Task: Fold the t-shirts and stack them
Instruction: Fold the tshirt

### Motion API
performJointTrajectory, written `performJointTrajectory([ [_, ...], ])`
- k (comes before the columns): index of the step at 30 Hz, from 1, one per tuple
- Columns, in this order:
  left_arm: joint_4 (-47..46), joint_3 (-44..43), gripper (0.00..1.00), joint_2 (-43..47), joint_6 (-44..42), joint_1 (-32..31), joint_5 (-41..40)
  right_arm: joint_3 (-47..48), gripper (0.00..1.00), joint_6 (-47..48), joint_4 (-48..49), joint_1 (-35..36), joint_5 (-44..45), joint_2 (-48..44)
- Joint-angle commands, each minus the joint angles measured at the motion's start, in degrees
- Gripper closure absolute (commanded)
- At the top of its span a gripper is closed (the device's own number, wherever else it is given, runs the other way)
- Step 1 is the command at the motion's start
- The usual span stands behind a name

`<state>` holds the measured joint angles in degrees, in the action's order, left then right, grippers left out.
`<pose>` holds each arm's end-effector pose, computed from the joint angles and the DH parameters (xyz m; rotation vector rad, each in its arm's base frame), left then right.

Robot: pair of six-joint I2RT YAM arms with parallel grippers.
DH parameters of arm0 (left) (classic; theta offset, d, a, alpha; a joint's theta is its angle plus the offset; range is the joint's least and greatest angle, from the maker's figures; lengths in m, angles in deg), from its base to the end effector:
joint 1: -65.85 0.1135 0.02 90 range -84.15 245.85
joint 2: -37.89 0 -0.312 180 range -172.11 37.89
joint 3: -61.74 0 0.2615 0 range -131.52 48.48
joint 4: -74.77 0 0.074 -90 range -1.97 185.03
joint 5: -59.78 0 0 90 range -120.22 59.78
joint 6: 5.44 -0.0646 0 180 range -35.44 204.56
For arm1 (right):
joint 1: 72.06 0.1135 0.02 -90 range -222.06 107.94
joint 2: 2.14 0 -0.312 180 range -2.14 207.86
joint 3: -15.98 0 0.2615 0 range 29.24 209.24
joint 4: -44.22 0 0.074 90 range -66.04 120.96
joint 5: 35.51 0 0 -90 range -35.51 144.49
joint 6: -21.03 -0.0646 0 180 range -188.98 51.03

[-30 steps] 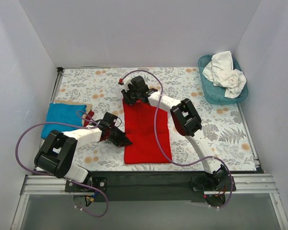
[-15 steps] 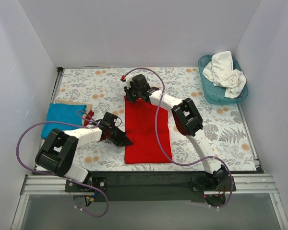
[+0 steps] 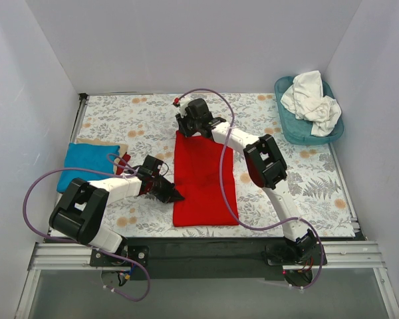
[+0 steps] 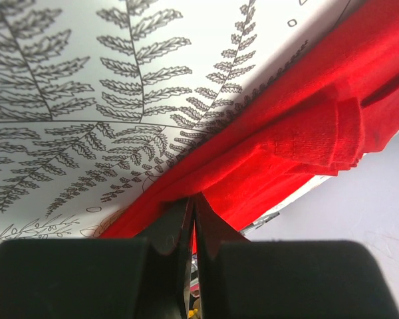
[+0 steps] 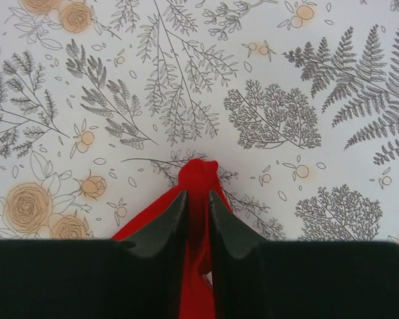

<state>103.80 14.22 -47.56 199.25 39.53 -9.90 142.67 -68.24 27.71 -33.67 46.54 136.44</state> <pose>0.2179 -0.1328 0.1399 1.9155 -2.1204 0.7194 0.4892 0.3990 0.2004 -0.7870 1.9545 0.5435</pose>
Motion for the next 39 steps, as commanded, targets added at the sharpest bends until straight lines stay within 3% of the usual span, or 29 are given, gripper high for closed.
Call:
performJointTrajectory([
  [1,2.7,0.2,0.99,0.0,3.5,-0.1,-1.4,-0.8,0.75,-0.3,2.7,-1.0,2.9,-2.7],
  [13,2.7,-0.5,0.99,0.0,3.1,0.0,-1.0,-2.2,0.59,-0.3,2.4,-1.7,4.1,-1.7],
  [20,2.8,-1.9,0.99,0.1,1.9,0.0,-0.8,-2.2,0.39,-0.3,1.9,-1.8,5.1,-4.6],
  [30,2.7,-5.2,0.99,-0.6,0.4,0.0,-0.6,-14.2,0.42,-2.8,0.3,-2.9,11.5,-17.5],
  [35,2.7,-5.5,0.99,-0.7,0.1,0.0,-0.7,-19.3,0.34,-3.3,-0.1,-3.3,10.1,-19.6],
  [39,2.6,-5.3,0.99,-0.3,0.2,0.0,-0.9,-19.6,0.37,-3.4,-0.7,-3.4,8.4,-18.3],
])
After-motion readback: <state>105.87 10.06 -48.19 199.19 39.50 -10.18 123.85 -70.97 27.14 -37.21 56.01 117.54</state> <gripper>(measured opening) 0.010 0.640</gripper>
